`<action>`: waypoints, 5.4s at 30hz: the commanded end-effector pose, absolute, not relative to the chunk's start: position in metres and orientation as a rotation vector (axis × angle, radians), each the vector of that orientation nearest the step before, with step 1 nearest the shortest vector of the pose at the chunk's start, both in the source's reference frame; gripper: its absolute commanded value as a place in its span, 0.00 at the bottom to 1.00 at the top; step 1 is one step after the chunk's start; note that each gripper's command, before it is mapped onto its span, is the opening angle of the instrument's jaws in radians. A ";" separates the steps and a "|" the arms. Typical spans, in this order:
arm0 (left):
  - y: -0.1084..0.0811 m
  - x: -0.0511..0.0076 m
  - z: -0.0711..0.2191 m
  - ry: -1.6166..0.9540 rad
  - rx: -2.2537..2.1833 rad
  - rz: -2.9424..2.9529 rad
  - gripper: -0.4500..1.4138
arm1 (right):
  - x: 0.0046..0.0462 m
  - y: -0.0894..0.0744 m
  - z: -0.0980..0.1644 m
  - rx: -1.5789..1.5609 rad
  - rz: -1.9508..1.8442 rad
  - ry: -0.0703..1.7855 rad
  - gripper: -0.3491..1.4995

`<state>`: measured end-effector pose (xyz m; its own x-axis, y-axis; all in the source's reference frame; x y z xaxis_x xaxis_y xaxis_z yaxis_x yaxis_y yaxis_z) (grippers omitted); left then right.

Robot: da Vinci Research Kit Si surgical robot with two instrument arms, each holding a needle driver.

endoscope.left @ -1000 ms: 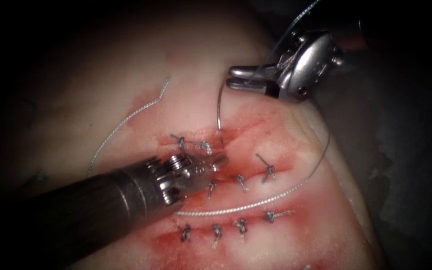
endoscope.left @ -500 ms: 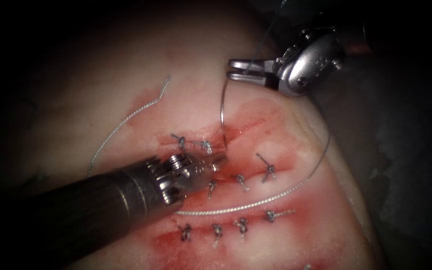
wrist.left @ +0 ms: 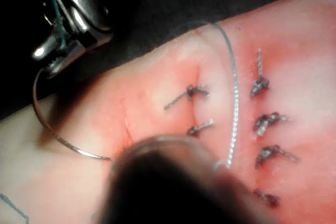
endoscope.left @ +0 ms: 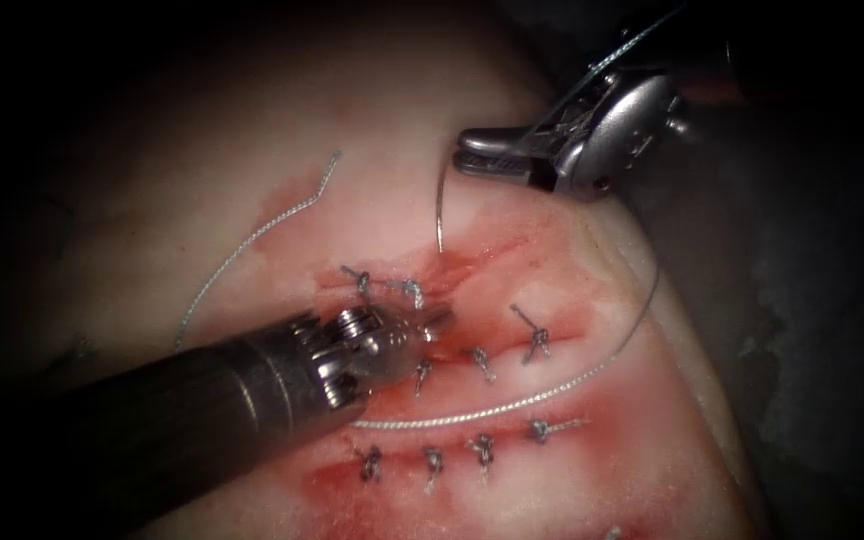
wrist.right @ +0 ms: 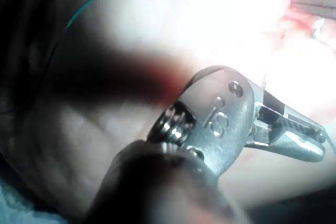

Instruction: Wound Closure

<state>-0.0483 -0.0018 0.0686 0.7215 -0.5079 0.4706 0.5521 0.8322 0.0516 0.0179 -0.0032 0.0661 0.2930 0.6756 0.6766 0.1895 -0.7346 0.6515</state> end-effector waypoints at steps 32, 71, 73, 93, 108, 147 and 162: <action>-0.001 -0.0489 0.069 -0.495 -0.099 -0.588 0.00 | 0.0180 -0.004 0.062 1.833 1.199 0.870 0.00; -0.001 -0.0488 0.069 -0.495 -0.098 -0.587 0.00 | 0.0189 -0.005 0.063 1.756 1.127 0.899 0.00; -0.001 -0.0488 0.069 -0.495 -0.098 -0.587 0.00 | 0.0189 -0.005 0.063 1.756 1.127 0.898 0.00; -0.001 -0.0488 0.069 -0.496 -0.097 -0.587 0.00 | 0.0188 -0.005 0.063 1.761 1.117 0.894 0.00; -0.001 -0.0488 0.069 -0.495 -0.097 -0.587 0.00 | 0.0190 -0.005 0.064 1.755 1.112 0.894 0.00; -0.001 -0.0488 0.069 -0.496 -0.097 -0.587 0.00 | 0.0192 -0.006 0.066 1.854 1.219 0.733 0.00; -0.001 -0.0489 0.069 -0.498 -0.093 -0.587 0.00 | 0.0193 -0.005 0.065 1.920 1.269 0.755 0.00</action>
